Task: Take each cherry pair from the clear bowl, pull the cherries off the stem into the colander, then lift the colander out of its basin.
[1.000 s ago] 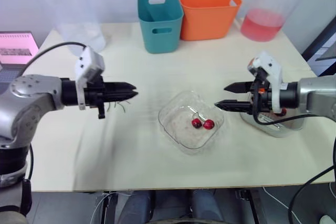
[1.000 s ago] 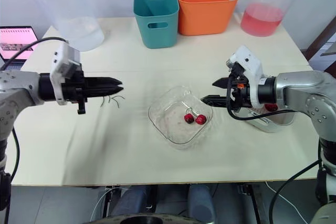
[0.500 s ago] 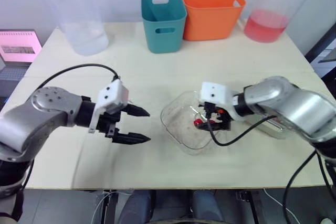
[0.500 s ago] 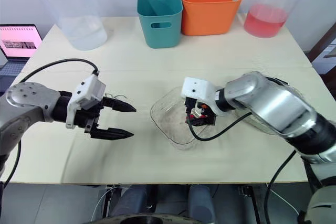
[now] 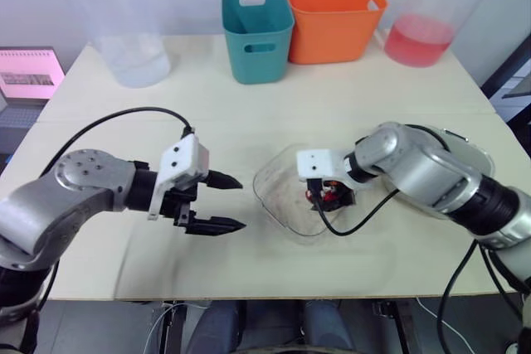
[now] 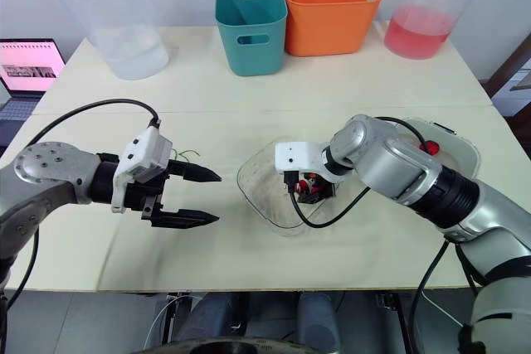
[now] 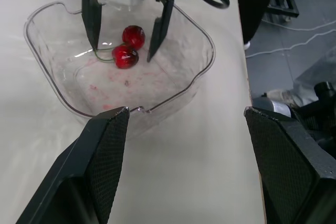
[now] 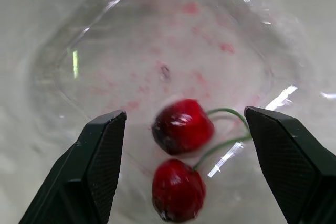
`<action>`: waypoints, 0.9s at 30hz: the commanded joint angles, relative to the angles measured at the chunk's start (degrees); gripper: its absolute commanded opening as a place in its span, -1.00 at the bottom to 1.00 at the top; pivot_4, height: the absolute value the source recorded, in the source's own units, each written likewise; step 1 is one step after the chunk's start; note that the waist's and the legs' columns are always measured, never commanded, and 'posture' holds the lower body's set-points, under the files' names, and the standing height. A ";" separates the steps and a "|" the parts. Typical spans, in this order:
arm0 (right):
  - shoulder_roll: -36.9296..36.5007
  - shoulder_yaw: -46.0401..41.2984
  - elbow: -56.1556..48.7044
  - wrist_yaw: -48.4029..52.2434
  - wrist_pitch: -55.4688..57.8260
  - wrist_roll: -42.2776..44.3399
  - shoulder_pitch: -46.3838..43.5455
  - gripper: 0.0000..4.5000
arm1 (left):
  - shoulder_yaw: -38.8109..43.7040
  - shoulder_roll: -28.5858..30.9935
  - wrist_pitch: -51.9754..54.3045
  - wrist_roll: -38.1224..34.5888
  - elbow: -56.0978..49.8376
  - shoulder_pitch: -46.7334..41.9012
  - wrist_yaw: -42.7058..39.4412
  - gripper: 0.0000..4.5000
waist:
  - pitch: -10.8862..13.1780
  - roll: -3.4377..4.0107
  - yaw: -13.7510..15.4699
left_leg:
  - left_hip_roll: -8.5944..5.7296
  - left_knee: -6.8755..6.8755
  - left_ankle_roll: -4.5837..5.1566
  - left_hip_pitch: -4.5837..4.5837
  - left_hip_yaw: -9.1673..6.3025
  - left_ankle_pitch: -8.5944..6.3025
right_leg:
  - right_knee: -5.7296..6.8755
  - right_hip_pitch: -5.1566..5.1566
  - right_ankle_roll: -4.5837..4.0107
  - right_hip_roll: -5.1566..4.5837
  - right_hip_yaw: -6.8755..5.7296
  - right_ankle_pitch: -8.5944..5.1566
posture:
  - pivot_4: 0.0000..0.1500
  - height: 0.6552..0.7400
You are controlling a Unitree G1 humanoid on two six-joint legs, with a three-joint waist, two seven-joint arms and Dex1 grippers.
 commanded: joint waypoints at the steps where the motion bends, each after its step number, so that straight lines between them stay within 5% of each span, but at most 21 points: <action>1: 1.55 0.53 0.04 1.21 -1.51 -3.70 -0.65 0.10 | 1.84 0.26 -0.35 -0.58 -1.47 -0.42 0.85 0.67 | 0.00 0.00 -0.02 | 0.00 0.00 -0.17 0.00 0.00 0.10 | 0.00 0.00 0.00 0.00 0.00 0.00 | 1.00 1.00; 5: 2.42 1.04 0.95 1.77 -3.05 -7.28 0.19 -0.77 | 2.13 0.94 -0.40 -0.70 -1.20 -0.70 0.89 0.67 | 0.00 0.00 0.01 | -0.01 -0.02 -0.20 0.00 0.01 0.11 | 0.02 -0.02 0.00 0.00 0.01 0.00 | 1.00 1.00; 14: 10.14 -9.13 -3.30 2.04 5.87 -1.37 -1.92 -0.77 | 1.84 0.82 -0.84 -0.28 0.59 -1.68 0.87 0.67 | 0.00 0.00 -0.09 | 0.00 -0.05 -0.21 0.00 -0.02 0.12 | 0.04 -0.05 -0.01 0.01 0.01 0.00 | 1.00 1.00; 19: 6.43 -7.75 -4.45 4.08 -1.07 -4.35 -1.32 -0.77 | 1.64 0.95 -0.98 -0.11 1.14 -2.11 0.64 0.67 | 0.00 0.00 0.24 | -0.03 -0.02 -0.22 0.00 -0.02 0.12 | 0.03 -0.02 -0.01 -0.01 0.00 0.00 | 1.00 1.00; 22: 3.06 -6.42 -4.10 5.82 -5.55 -6.66 0.19 -0.43 | 1.50 0.87 -1.10 -0.01 1.14 -2.23 0.68 0.67 | 0.00 0.00 0.22 | -0.05 0.01 -0.21 0.00 -0.01 0.12 | 0.02 0.02 -0.01 -0.03 0.00 0.00 | 1.00 1.00; 27: 1.26 -5.67 -4.51 8.66 -6.59 -8.88 0.78 0.68 | 1.23 0.44 -0.91 -0.41 0.49 -2.18 1.02 0.67 | 0.00 0.00 -0.43 | -0.01 -0.04 -0.21 0.01 0.03 0.12 | 0.09 -0.08 -0.01 0.03 0.02 0.00 | 1.00 1.00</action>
